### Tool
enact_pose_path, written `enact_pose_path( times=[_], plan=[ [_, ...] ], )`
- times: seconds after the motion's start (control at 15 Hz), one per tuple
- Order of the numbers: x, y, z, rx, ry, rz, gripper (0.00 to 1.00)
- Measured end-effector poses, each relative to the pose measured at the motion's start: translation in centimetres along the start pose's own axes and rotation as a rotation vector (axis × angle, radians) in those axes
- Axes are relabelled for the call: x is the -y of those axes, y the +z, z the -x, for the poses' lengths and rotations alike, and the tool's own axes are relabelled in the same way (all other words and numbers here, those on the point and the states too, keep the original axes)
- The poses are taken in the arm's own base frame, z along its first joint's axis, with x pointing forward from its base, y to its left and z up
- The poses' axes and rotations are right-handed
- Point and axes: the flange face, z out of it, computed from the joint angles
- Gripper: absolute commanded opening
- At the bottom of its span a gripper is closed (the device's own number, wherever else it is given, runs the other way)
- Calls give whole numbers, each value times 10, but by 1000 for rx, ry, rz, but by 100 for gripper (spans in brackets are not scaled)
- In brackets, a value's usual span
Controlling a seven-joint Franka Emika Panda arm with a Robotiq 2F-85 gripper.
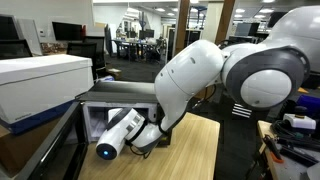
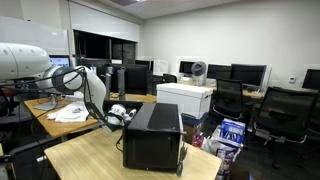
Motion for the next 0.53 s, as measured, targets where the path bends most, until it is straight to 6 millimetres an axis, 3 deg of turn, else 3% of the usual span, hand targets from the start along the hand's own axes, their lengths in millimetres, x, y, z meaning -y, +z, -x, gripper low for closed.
enact_pose_path(
  times=[0.53],
  plan=[
    [-1,5,8,80,-109,-7,100]
  ],
)
